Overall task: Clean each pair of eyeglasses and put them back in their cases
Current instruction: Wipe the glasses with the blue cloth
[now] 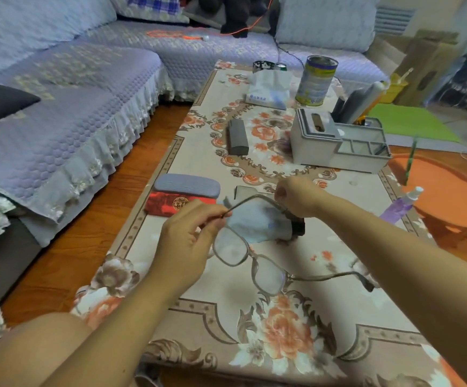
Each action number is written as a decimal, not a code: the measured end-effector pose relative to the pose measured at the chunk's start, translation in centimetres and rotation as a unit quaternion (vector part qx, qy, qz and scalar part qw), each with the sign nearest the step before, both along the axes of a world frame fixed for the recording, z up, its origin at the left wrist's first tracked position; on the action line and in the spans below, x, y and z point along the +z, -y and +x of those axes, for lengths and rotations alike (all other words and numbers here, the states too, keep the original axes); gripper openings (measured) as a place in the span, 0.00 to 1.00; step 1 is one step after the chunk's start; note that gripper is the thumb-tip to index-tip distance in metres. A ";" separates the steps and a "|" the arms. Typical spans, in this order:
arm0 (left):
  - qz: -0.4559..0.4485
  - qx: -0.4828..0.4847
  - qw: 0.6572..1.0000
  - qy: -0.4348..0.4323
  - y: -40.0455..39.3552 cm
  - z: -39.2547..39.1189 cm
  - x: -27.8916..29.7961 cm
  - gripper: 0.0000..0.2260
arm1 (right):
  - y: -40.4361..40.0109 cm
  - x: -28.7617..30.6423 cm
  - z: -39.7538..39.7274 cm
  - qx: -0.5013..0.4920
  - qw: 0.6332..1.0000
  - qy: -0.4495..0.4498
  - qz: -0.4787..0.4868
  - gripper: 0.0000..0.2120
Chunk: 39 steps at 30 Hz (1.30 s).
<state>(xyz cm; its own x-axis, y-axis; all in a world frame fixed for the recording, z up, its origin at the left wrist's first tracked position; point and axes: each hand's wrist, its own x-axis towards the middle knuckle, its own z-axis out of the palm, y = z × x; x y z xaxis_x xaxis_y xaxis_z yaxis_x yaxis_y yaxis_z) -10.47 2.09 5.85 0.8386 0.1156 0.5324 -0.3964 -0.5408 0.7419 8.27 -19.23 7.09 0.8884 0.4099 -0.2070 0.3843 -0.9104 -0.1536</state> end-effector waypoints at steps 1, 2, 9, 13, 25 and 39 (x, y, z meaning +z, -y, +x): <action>0.002 0.003 1.000 0.003 0.3 -0.2 -0.1 0.07 | 0.4 -0.2 0.1 -0.006 1.000 0.000 0.004 0.07; 0.006 0.005 1.000 0.003 0.5 -0.4 -0.1 0.07 | 0.9 -0.5 0.2 -0.016 1.000 -0.001 0.007 0.07; 0.020 0.032 0.999 -0.029 -0.9 -2.0 -0.9 0.05 | 1.4 -2.1 0.5 -0.072 0.994 -0.028 0.083 0.07; 0.008 0.064 0.997 -0.035 -2.4 -2.8 -1.2 0.05 | 0.8 -2.6 0.2 -0.073 0.994 -0.008 0.078 0.02; -0.003 0.009 1.000 -0.025 -0.6 -2.6 -0.8 0.05 | 1.9 7.8 -7.8 -0.033 0.871 -0.106 0.479 0.08; 0.029 -0.047 0.996 0.073 6.6 -2.8 -2.0 0.07 | 9.4 8.6 -14.1 -0.132 0.930 0.036 0.340 0.15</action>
